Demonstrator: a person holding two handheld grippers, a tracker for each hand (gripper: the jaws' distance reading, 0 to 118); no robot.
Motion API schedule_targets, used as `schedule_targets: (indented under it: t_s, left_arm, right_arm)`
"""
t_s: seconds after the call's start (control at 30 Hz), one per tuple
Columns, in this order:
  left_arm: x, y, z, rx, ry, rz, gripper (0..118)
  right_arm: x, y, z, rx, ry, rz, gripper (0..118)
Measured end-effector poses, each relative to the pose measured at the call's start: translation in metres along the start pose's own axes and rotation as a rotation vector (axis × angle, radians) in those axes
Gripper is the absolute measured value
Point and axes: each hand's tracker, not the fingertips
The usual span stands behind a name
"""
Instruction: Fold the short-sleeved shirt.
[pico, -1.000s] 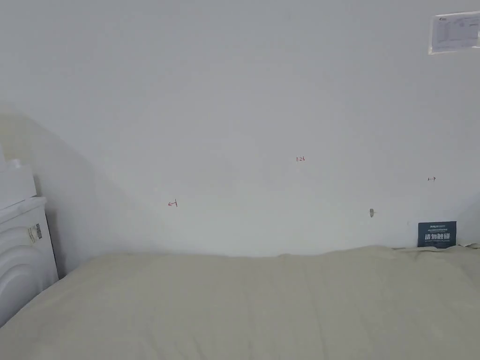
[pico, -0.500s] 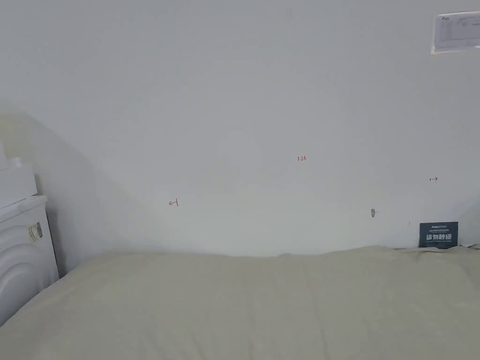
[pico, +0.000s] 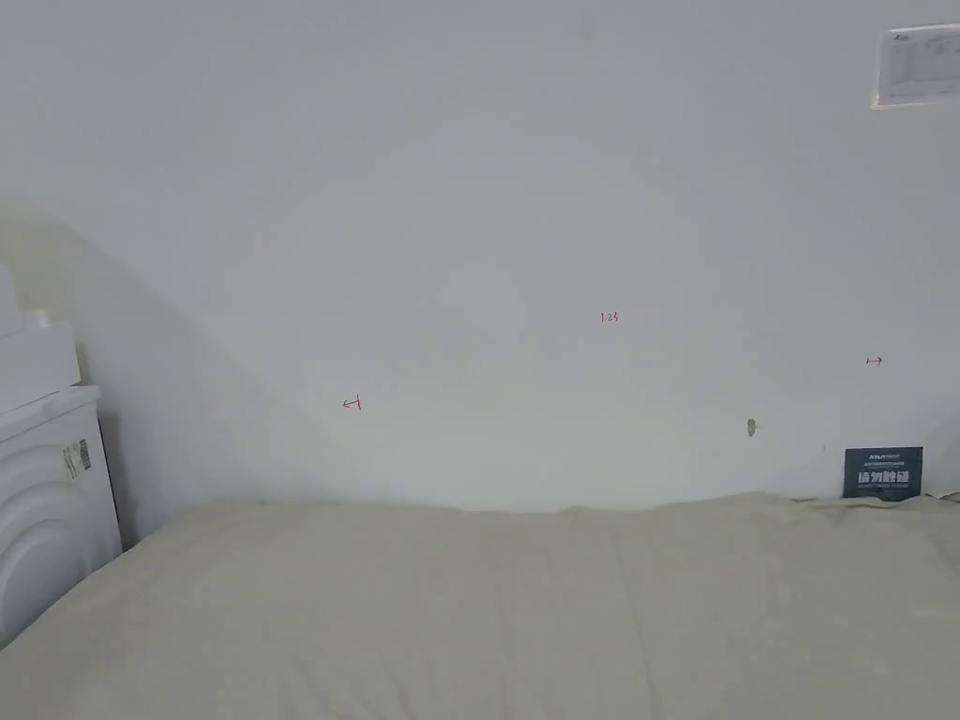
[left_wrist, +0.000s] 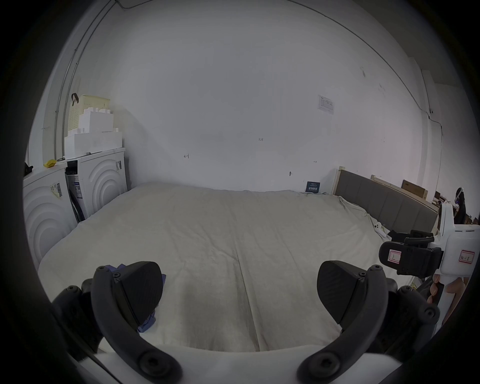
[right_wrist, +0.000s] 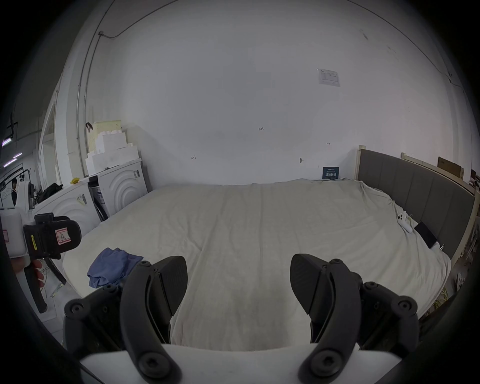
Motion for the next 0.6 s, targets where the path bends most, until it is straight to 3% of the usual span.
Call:
schedule_targets:
  t_s: [0.6]
  left_arm:
    - [-0.0005,0.0008,-0.0001,-0.005,0.000,0.005,118]
  right_arm:
    - [-0.0011,-0.0021,-0.0006,-0.011,0.007,0.009,85]
